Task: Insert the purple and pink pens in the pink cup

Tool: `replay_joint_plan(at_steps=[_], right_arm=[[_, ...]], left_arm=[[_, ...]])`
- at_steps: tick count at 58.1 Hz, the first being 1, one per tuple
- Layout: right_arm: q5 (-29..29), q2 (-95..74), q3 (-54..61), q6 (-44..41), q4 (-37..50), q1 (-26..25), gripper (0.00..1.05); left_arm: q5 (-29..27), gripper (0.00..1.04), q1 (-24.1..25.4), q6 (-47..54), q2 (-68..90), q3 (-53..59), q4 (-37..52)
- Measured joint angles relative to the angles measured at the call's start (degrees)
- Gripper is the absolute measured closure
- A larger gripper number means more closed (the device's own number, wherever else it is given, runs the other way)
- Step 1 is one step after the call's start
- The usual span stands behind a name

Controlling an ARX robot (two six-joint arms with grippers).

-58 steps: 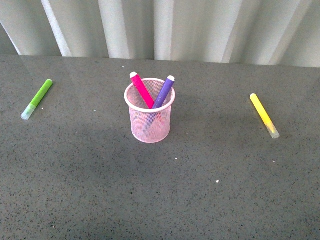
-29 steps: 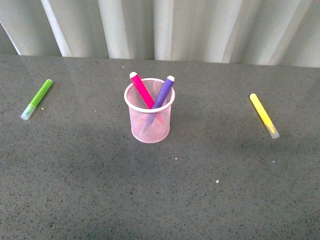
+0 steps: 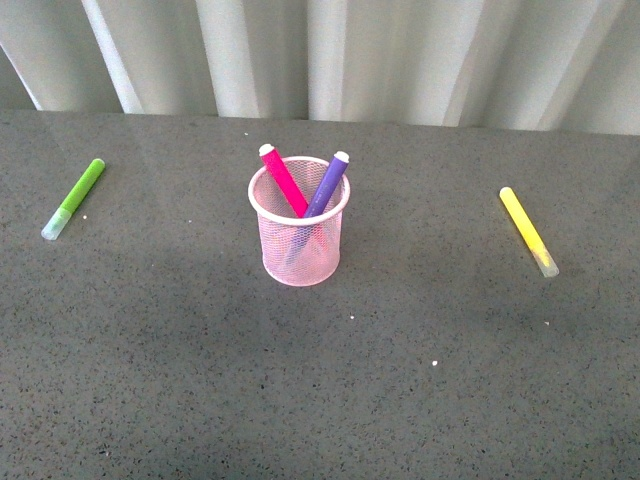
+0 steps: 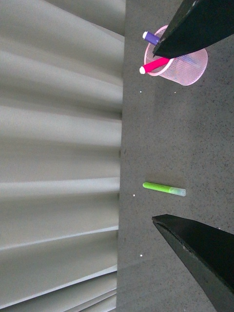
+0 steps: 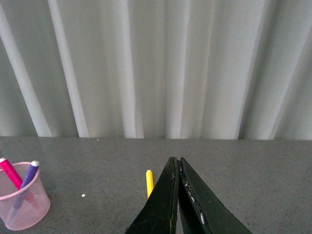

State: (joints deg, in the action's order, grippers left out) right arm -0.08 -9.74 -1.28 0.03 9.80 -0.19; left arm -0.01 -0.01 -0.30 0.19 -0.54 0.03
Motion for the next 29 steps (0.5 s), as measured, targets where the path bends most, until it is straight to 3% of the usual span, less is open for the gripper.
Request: replay_joint_plan(at_steps=[6, 25, 29], right_arm=[[0.0, 7.8, 0.0, 0.0, -9.3, 0.0, 1.01], [0.0, 9.5, 0.0, 0.0, -9.7, 0.0, 1.01], [0.0, 9.5, 0.0, 0.0, -9.7, 0.0, 0.91]], left_arm=[[0.0, 0.07, 0.0, 0.0, 0.0, 0.0, 0.0], [0.0, 0.07, 0.0, 0.0, 0.0, 0.0, 0.0], [0.0, 0.07, 0.0, 0.0, 0.0, 0.0, 0.0]])
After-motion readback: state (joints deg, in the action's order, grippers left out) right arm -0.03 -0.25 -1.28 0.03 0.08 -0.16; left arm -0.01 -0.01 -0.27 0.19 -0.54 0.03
